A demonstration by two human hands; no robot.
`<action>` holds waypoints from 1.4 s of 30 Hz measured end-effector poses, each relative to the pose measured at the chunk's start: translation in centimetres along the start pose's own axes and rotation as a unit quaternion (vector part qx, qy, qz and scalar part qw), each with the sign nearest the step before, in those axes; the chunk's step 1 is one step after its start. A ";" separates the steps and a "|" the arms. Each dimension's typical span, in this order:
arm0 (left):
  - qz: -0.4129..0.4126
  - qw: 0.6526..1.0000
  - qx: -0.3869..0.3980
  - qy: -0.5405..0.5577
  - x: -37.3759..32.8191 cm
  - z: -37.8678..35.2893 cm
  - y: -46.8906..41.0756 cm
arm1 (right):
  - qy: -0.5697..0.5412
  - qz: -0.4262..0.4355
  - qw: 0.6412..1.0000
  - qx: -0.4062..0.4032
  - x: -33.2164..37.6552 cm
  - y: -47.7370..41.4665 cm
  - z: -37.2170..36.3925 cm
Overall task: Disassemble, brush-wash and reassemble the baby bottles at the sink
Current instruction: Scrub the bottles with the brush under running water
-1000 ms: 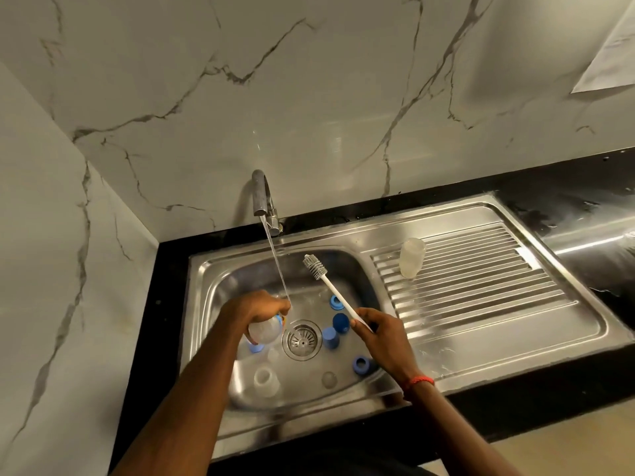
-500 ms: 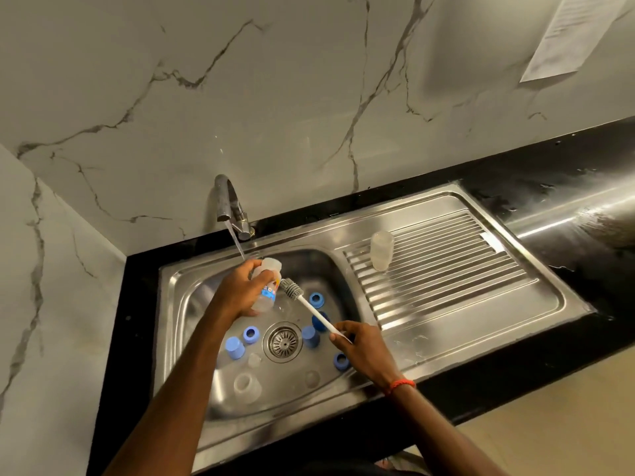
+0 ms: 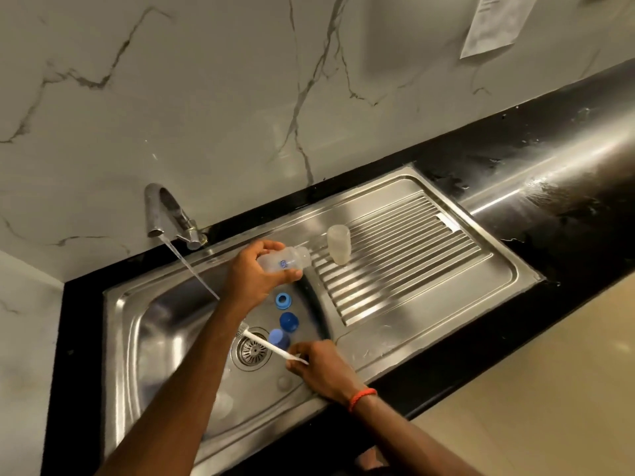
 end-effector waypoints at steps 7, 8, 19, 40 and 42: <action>-0.064 0.995 0.038 -0.071 -0.7 -6.5 -1.3 | -0.001 0.006 1.000 -0.006 -0.8 0.0 0.3; -0.065 0.994 0.038 -0.077 -0.8 -7.3 -1.6 | -0.003 0.005 1.000 -0.007 -1.0 0.0 0.3; -0.156 0.975 0.084 -0.134 -0.1 -13.1 -3.2 | 0.007 0.037 0.999 -0.021 -2.1 -1.8 1.1; -0.211 0.964 0.112 -0.117 0.9 -16.2 -2.0 | -0.013 0.144 0.989 0.009 -1.8 -4.1 2.4; -0.205 0.966 0.110 -0.112 1.0 -16.1 -1.8 | -0.013 0.149 0.989 0.002 -1.8 -4.2 2.3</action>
Point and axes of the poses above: each hand's wrist, its own y-axis away from the middle knuckle, its own z-axis out of the back of the hand, x = y × z, the point moved 1 cm from there along -y, towards the middle knuckle, and after that the axes turned 11 degrees about -x, right-handed, at the moved point
